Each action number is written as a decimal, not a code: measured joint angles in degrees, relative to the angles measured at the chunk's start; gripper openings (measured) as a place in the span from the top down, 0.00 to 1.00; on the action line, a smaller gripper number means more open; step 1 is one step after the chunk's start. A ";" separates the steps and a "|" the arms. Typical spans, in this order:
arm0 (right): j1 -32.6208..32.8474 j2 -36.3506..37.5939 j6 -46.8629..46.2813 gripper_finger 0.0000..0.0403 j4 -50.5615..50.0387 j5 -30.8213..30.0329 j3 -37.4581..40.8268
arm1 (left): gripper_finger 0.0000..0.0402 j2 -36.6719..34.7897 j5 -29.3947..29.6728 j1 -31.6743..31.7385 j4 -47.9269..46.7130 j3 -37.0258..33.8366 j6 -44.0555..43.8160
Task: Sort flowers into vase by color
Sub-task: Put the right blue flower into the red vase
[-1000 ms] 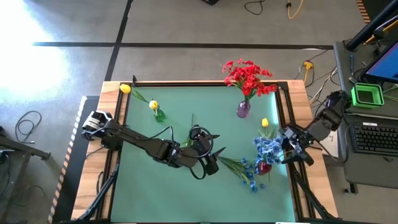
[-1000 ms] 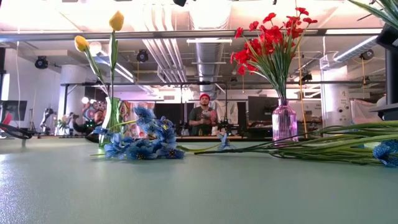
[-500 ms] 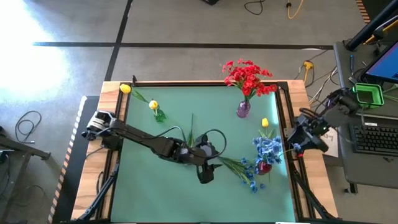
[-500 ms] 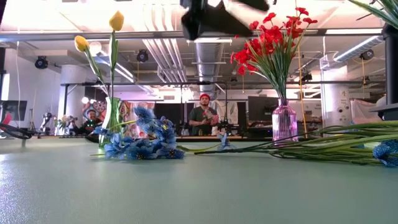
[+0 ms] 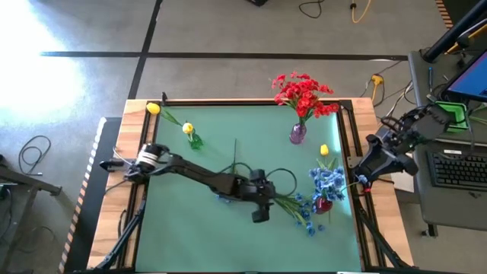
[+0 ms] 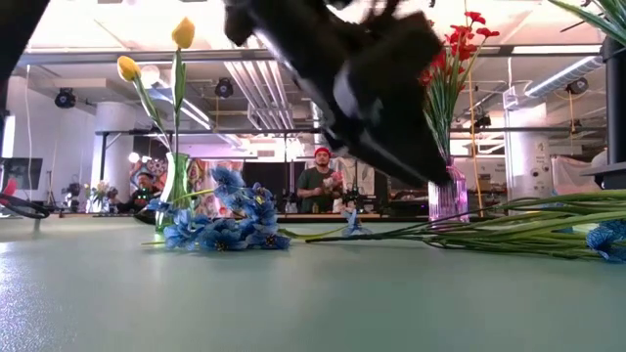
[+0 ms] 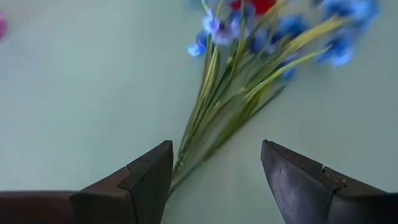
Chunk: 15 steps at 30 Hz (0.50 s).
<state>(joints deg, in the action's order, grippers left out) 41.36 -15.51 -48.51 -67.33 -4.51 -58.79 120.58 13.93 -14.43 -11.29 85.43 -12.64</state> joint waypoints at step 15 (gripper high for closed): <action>-0.02 -0.15 -1.44 0.27 0.11 0.01 0.58 | 0.49 15.93 0.11 2.65 -24.35 21.87 9.54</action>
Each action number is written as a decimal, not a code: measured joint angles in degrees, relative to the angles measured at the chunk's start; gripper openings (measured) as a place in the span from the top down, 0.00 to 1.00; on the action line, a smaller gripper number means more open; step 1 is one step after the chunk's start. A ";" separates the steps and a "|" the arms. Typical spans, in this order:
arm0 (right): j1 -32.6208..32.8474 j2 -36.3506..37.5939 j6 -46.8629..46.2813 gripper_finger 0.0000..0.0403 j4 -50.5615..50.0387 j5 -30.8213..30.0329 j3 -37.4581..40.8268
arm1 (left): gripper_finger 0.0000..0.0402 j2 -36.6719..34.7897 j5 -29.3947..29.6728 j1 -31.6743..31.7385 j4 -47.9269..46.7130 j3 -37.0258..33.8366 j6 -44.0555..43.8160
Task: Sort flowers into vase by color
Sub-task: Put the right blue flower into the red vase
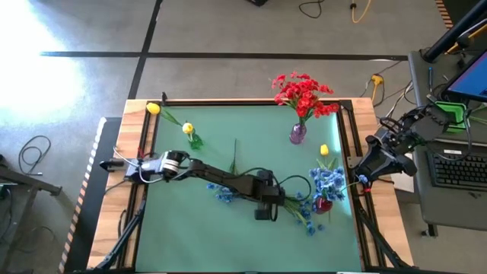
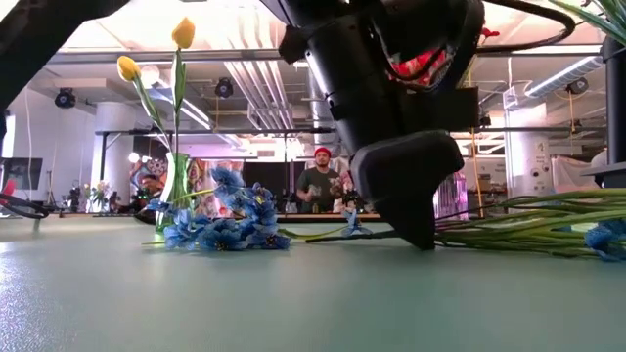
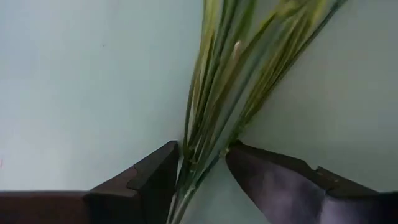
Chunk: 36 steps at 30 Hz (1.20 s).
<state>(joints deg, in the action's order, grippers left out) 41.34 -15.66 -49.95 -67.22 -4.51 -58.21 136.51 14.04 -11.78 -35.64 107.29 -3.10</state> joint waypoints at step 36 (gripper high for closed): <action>0.02 0.22 6.12 0.28 0.16 -6.02 -0.44 | 1.00 -27.51 -8.79 -3.00 -3.78 -10.85 0.22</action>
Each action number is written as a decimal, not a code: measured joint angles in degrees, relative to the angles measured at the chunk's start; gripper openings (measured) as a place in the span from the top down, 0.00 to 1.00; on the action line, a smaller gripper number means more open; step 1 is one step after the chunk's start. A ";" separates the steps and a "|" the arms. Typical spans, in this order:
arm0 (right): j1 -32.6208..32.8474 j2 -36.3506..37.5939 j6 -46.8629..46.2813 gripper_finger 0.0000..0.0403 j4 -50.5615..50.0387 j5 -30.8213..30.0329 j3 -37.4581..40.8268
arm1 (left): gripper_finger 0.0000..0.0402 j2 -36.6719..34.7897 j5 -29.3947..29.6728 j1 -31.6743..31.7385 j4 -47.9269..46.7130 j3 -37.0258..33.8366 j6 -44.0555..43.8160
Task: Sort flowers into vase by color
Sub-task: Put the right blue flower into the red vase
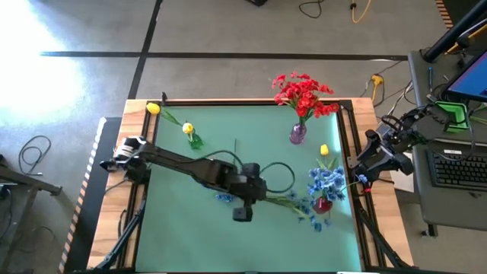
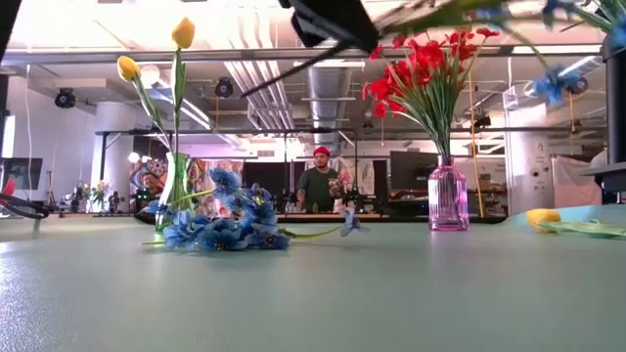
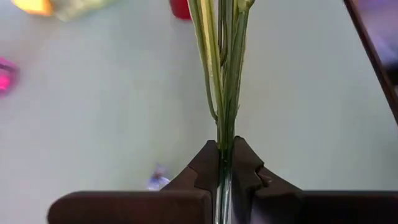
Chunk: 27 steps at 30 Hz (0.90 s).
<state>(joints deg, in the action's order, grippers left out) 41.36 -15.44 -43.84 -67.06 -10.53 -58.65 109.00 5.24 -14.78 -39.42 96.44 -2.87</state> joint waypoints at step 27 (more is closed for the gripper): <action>-0.02 -0.36 21.52 0.26 15.33 -19.47 -12.57 | 1.00 -10.74 2.85 1.14 57.44 -19.92 17.12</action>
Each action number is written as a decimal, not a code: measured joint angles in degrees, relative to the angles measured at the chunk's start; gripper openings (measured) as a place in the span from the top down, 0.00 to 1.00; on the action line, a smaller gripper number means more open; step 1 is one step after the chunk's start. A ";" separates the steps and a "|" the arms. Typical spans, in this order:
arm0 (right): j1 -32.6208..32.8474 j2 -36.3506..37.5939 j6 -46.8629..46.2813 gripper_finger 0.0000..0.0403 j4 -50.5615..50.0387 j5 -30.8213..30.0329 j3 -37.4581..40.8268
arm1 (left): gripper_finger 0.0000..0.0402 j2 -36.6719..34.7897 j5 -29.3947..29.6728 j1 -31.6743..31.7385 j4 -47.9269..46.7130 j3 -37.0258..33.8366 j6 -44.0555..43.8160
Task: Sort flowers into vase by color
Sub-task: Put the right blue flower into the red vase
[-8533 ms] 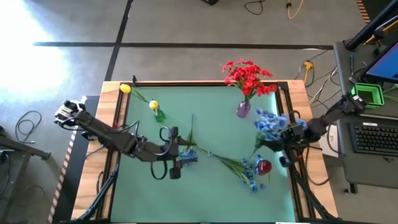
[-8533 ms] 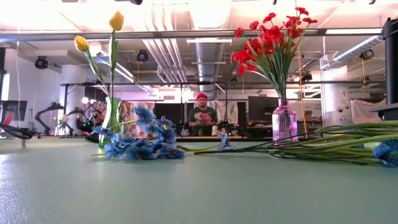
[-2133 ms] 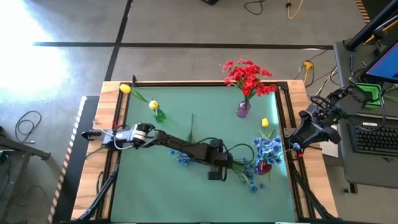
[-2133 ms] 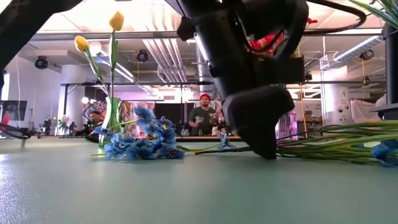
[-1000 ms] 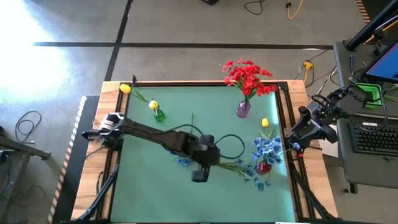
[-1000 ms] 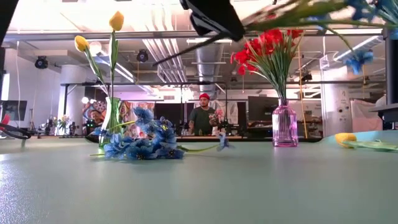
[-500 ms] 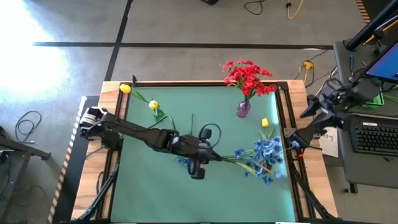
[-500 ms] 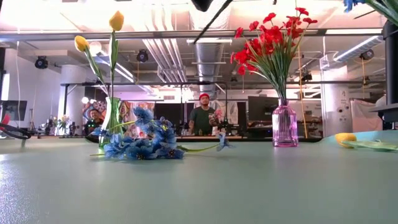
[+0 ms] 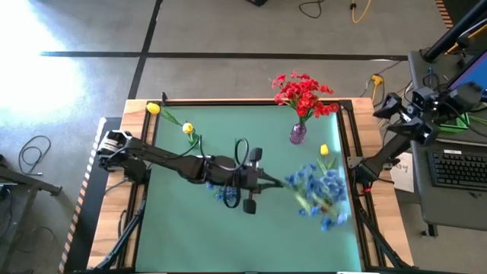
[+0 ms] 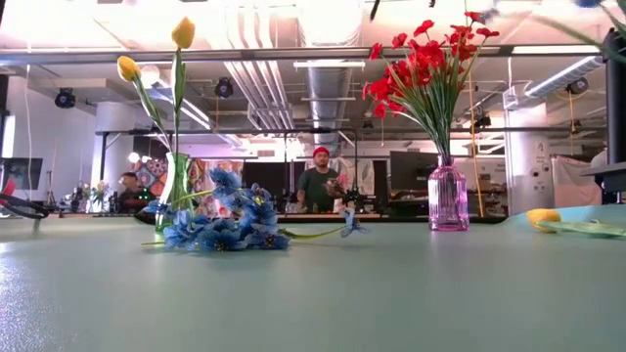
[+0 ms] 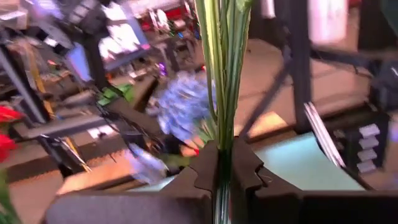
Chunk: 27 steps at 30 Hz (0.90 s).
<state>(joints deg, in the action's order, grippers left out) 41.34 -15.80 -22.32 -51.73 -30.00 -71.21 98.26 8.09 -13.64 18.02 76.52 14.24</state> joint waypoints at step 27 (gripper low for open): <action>-0.01 -23.01 22.85 0.26 15.06 -7.61 0.25 | 1.00 5.90 0.42 4.41 25.43 2.57 -4.72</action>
<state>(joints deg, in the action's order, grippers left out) 41.34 -38.82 0.54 -36.67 -37.60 -70.96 104.16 8.51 -9.23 43.45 79.09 9.52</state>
